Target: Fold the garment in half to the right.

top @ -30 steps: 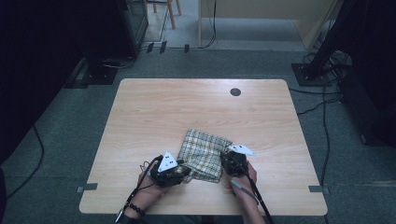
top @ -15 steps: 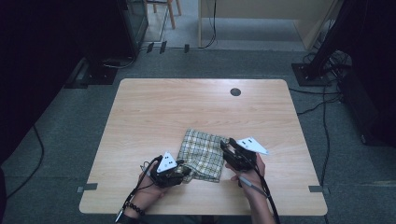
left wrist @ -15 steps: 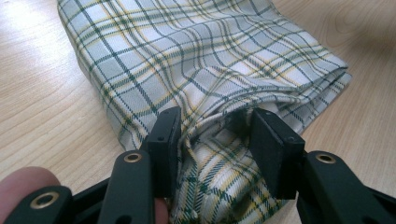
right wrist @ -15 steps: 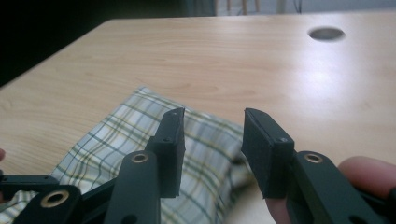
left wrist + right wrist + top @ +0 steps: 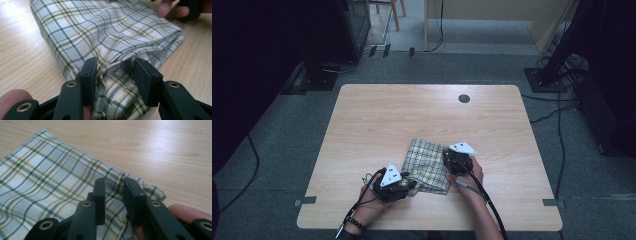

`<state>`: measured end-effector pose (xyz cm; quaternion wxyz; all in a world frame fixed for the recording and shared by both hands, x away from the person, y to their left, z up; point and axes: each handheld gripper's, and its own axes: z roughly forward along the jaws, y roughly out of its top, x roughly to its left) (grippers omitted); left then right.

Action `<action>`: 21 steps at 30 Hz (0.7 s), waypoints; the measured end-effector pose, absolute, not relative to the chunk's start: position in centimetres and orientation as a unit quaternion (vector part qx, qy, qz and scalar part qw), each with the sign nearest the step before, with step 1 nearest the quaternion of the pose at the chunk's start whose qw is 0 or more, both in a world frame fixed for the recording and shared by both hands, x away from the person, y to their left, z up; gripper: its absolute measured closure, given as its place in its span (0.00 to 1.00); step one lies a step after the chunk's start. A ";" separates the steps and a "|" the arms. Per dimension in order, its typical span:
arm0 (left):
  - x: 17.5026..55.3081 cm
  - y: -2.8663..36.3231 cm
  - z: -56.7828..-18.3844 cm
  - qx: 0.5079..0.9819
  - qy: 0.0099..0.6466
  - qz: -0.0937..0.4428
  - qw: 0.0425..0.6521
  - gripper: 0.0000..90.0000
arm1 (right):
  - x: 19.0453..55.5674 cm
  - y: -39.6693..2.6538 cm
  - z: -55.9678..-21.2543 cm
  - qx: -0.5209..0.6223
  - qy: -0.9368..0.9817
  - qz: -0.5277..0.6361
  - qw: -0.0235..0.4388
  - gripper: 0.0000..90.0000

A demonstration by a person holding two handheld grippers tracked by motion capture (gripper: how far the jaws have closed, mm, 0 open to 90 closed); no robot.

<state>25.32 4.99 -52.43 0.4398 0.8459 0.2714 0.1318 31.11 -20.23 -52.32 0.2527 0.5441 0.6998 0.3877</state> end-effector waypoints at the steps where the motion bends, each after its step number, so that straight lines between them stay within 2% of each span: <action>1: 25.2 4.9 -52.5 0.848 0.266 0.136 0.438 0.61 | 31.3 -20.1 -52.3 0.542 0.702 0.386 0.253 0.80; 11: 24.9 5.0 -52.4 0.849 0.263 0.137 0.437 0.62 | 33.4 -17.7 -52.6 0.501 0.735 0.371 0.268 0.82; 15: 24.9 5.3 -52.4 0.846 0.267 0.125 0.444 0.61 | 34.1 -17.3 -52.6 0.485 0.745 0.379 0.258 0.82; 17: 25.1 5.5 -52.3 0.840 0.272 0.095 0.460 0.54 | 34.3 -17.5 -52.6 0.477 0.749 0.388 0.245 0.73; 18: 25.2 5.7 -52.2 0.836 0.274 0.079 0.468 0.47 | 34.3 -17.7 -52.4 0.472 0.752 0.401 0.226 0.60; 19: 25.3 6.0 -51.9 0.830 0.274 0.063 0.481 0.42 | 34.2 -17.9 -52.2 0.468 0.755 0.408 0.214 0.52; 21: 25.6 6.9 -51.2 0.815 0.278 0.046 0.507 0.36 | 33.4 -18.2 -51.3 0.462 0.751 0.410 0.234 0.49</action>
